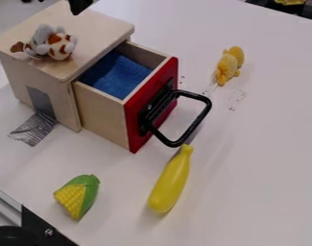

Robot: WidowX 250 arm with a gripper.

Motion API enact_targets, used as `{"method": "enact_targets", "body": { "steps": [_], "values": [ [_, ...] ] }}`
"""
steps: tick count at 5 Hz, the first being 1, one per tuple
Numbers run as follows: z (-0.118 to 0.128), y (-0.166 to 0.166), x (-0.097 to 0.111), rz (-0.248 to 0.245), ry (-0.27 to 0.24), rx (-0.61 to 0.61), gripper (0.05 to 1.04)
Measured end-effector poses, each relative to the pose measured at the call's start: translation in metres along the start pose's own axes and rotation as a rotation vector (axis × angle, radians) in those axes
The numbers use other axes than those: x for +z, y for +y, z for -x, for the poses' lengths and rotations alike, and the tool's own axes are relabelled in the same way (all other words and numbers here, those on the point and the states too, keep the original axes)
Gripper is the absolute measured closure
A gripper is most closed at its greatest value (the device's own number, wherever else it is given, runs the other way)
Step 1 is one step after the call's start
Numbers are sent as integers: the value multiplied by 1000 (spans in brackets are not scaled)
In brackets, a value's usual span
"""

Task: Take the half corn piece and put it inside the drawer.

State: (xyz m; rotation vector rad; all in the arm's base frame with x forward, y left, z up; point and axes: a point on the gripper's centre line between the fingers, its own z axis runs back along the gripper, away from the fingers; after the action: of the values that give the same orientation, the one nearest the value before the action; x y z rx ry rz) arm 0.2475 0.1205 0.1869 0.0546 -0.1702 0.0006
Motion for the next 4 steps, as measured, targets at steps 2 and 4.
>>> {"method": "enact_targets", "body": {
  "steps": [2,4],
  "values": [
    [43,-17,-33,6,94,-29,83],
    [86,-37,-58,-23,132,-108,83]
  ]
}}
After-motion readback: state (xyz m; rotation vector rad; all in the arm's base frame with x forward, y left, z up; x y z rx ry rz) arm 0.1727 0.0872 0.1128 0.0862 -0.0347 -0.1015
